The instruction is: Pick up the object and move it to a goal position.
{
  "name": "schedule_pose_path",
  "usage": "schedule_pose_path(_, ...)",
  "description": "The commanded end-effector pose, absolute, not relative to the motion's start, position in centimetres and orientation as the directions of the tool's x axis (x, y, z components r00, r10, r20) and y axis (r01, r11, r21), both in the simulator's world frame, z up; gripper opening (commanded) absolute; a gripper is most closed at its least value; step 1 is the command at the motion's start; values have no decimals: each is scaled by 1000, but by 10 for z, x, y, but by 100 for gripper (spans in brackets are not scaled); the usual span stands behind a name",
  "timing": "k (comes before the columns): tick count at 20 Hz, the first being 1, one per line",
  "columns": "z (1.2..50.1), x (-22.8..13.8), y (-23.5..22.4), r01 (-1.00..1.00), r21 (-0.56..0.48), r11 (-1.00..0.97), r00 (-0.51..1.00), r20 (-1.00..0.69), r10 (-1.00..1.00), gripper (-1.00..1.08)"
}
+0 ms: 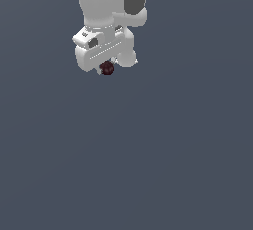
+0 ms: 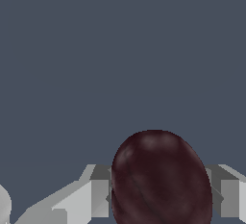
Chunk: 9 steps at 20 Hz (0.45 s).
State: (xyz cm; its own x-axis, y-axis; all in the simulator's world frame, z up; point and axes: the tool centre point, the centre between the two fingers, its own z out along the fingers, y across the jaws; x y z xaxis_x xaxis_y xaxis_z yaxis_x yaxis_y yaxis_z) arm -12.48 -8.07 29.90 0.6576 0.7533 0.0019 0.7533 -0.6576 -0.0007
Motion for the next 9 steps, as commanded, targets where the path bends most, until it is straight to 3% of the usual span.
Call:
schedule_pose_path(1, 310, -133, -86, 754, -1, -657, 657, 2, 754, -100)
schedule_pose_path(9, 325, -142, -95, 754, 0, -657, 657, 1, 754, -100)
